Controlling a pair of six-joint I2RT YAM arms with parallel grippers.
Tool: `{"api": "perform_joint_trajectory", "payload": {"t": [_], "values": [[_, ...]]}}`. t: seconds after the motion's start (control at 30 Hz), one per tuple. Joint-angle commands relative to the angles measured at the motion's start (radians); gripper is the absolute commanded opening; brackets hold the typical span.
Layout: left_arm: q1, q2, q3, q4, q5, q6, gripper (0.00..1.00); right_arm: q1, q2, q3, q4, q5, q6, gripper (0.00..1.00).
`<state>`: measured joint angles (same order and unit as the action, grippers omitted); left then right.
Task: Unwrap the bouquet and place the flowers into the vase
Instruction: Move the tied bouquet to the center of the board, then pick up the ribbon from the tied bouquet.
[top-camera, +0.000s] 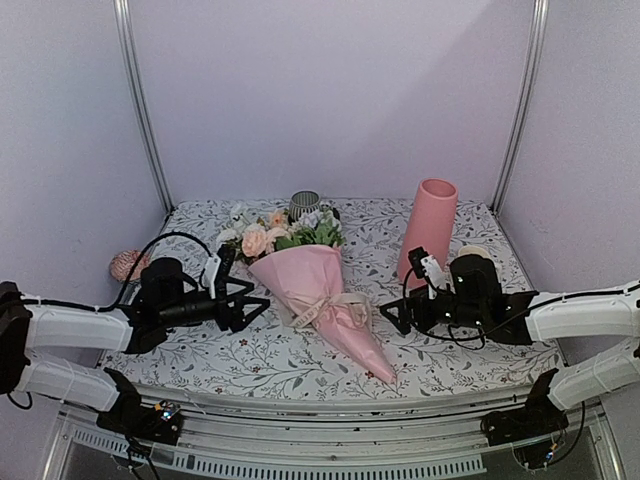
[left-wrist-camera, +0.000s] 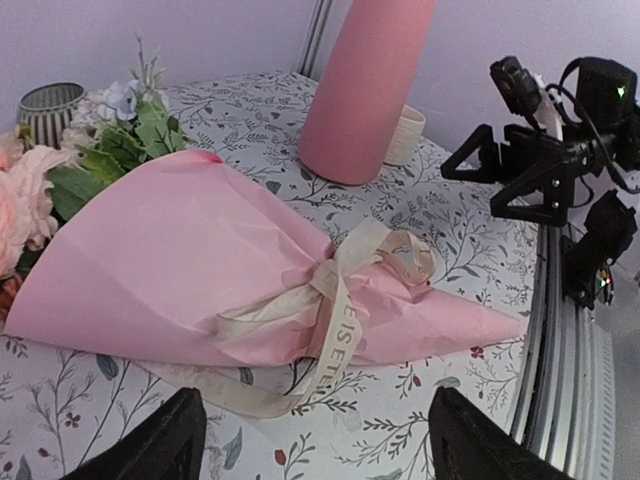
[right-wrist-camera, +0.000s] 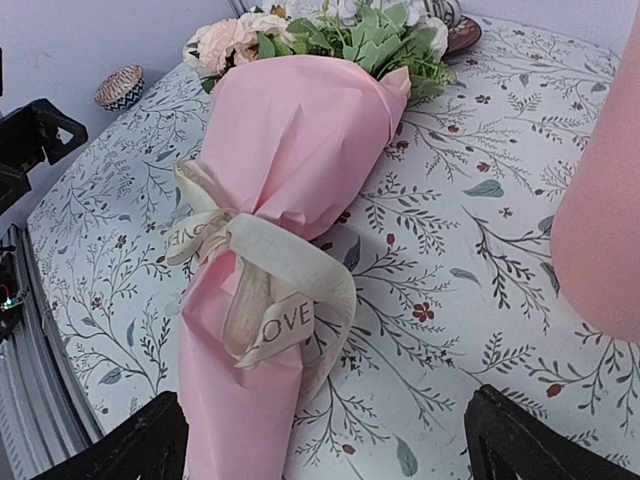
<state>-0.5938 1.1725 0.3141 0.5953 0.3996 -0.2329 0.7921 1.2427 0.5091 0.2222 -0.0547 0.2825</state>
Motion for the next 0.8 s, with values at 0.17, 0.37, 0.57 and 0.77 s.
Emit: {"api": "perform_joint_trajectory", "payload": {"t": [0.17, 0.37, 0.57, 0.77], "values": [[-0.175, 0.204, 0.173, -0.159, -0.077, 0.137, 0.63, -0.118, 0.092, 0.024, 0.176, -0.09, -0.173, 0.99], [-0.21, 0.311, 0.258, -0.212, -0.171, 0.151, 0.62, -0.119, 0.112, -0.064, 0.375, -0.15, -0.165, 0.99], [-0.221, 0.423, 0.345, -0.284, -0.179, 0.164, 0.6, -0.118, 0.092, -0.082, 0.393, -0.12, -0.171, 0.99], [-0.247, 0.495, 0.403, -0.323, -0.224, 0.162, 0.56, -0.119, 0.092, -0.084, 0.399, -0.114, -0.175, 0.99]]}}
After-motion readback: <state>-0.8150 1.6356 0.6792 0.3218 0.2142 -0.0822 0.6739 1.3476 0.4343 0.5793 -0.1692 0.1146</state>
